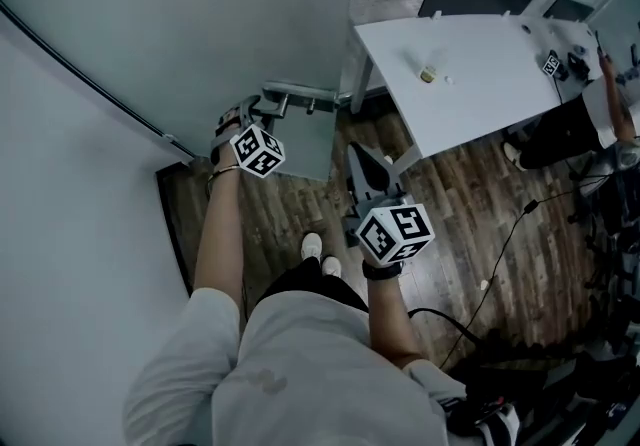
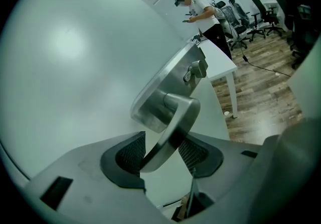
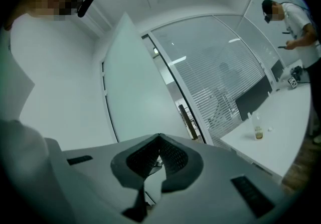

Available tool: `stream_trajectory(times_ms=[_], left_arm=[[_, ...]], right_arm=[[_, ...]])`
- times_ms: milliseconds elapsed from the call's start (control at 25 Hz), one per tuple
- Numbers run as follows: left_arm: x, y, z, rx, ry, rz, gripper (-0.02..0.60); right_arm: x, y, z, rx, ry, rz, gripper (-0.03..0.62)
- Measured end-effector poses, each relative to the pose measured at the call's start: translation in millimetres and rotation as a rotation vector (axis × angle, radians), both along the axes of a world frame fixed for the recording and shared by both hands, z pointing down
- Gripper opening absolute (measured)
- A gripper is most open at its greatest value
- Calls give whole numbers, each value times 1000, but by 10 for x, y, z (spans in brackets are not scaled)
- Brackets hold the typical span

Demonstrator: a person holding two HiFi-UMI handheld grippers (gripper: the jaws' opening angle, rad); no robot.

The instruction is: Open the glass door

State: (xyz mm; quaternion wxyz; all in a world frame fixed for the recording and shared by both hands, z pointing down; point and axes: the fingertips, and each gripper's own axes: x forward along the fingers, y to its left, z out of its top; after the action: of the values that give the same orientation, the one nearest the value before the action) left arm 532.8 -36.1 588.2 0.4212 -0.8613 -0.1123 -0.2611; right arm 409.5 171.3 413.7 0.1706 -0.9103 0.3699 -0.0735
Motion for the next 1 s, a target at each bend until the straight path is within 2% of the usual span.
stream_trajectory(times_ms=[160,320,480,760,1000], left_arm=[[-210,-5,15,21,16,-8,181],[-447,-50,75,36,29,-1,181],[-719,-116,83,74,24,64,181],[-1206,-220,22,56,95,165,181],[-1510,-319,-22,51,107,237,181]], right_arm=[[-112,-10,139,13,-39,-13,2],[-204,-149,95,5,-19,-31,2],[-347,-293,60,0,-5,-14,2],[-804,-561,-94,-9,38,78,2],[-1110,-696,-202,-33,56,139,2]])
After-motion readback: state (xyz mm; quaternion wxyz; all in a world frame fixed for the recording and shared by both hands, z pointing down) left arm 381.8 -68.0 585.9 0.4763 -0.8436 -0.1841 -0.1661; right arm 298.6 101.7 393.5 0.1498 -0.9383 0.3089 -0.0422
